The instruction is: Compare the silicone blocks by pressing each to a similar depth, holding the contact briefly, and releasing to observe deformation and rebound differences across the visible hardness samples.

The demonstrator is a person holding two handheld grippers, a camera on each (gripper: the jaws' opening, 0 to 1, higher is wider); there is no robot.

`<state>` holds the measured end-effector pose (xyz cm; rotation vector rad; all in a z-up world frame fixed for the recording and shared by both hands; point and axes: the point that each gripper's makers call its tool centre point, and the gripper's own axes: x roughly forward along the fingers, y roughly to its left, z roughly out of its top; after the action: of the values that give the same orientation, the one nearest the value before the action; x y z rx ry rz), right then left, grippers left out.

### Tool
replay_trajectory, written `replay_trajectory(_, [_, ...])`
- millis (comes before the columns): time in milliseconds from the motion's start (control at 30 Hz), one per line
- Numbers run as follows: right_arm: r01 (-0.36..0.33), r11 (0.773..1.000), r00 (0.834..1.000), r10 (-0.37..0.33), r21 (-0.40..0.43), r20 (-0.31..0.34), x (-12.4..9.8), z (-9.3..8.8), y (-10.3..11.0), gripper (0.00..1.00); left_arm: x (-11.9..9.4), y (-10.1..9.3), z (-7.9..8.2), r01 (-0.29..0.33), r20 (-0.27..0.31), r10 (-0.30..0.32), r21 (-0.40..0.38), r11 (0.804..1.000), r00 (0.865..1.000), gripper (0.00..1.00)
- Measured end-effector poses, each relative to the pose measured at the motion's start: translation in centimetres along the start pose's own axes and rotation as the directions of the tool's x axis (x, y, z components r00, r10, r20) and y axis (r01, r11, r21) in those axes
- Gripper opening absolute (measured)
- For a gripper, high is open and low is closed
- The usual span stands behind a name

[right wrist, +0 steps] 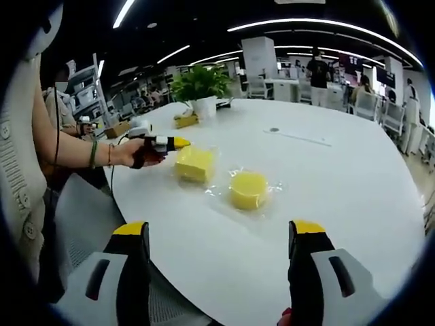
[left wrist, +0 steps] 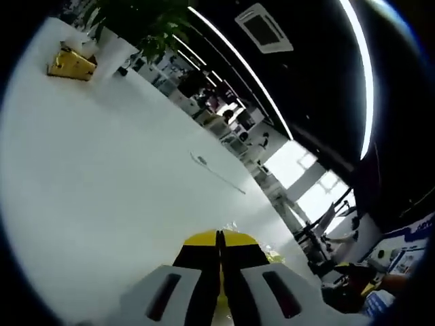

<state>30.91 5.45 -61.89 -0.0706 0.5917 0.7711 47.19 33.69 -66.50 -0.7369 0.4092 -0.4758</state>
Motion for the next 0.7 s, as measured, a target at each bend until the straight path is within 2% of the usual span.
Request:
replay_trajectory(67, [-0.002,1.000,1.000,0.002,-0.006,0.013,-0.2,0.4,0.2,0.78,-0.2,-1.0,0.4,0.007,-0.004,-0.007,0.071,0.997,1.000,0.00])
replay_trajectory(100, [-0.003,1.000,1.000,0.003,-0.009,0.018,-0.2,0.5,0.3,0.78,-0.3,-2.1,0.4,0.014,-0.007,-0.014,0.100,0.995,1.000,0.00])
replay_trajectory(233, [-0.018,0.999,0.998,0.020,-0.033,0.057,-0.3,1.6,1.1,0.78,-0.8,-5.6,0.5,0.056,-0.040,-0.049,0.234,0.971,0.998,0.00])
replay_trajectory(333, [-0.027,0.998,0.996,0.031,-0.055,0.084,-0.5,2.3,1.7,0.77,-1.3,-8.2,0.4,0.083,-0.069,-0.063,0.348,0.934,0.996,0.00])
replay_trajectory(400, [-0.033,0.997,0.994,0.040,-0.071,0.099,-0.7,2.8,2.1,0.77,-1.7,-9.8,0.1,0.106,-0.081,-0.081,0.396,0.912,0.993,0.00])
replay_trajectory(433, [-0.036,0.996,0.993,0.044,-0.079,0.106,-0.8,3.0,2.3,0.77,-1.9,-10.3,-0.1,0.112,-0.091,-0.082,0.400,0.910,0.993,0.00])
replay_trajectory(467, [-0.040,0.995,0.992,0.050,-0.086,0.114,-0.9,3.3,2.6,0.76,-2.2,-10.9,-0.3,0.119,-0.100,-0.083,0.436,0.892,0.992,0.00])
replay_trajectory(500, [-0.048,0.994,0.990,0.060,-0.095,0.127,-1.1,3.6,2.9,0.76,-2.4,-11.2,-0.3,0.116,-0.094,-0.083,0.450,0.886,0.992,0.00])
replay_trajectory(567, [-0.058,0.992,0.987,0.073,-0.108,0.143,-1.3,4.1,3.4,0.76,-3.1,-12.2,-0.5,0.137,-0.097,-0.107,0.402,0.905,0.989,0.00])
replay_trajectory(600, [-0.063,0.992,0.986,0.079,-0.111,0.146,-1.3,4.3,3.6,0.76,-3.5,-12.5,-0.2,0.131,-0.080,-0.108,0.396,0.909,0.991,0.00])
replay_trajectory(700, [-0.089,0.985,0.980,0.114,-0.150,0.165,-1.1,5.4,4.4,0.77,-4.4,-13.7,0.0,0.146,-0.080,-0.124,0.397,0.906,0.989,0.00])
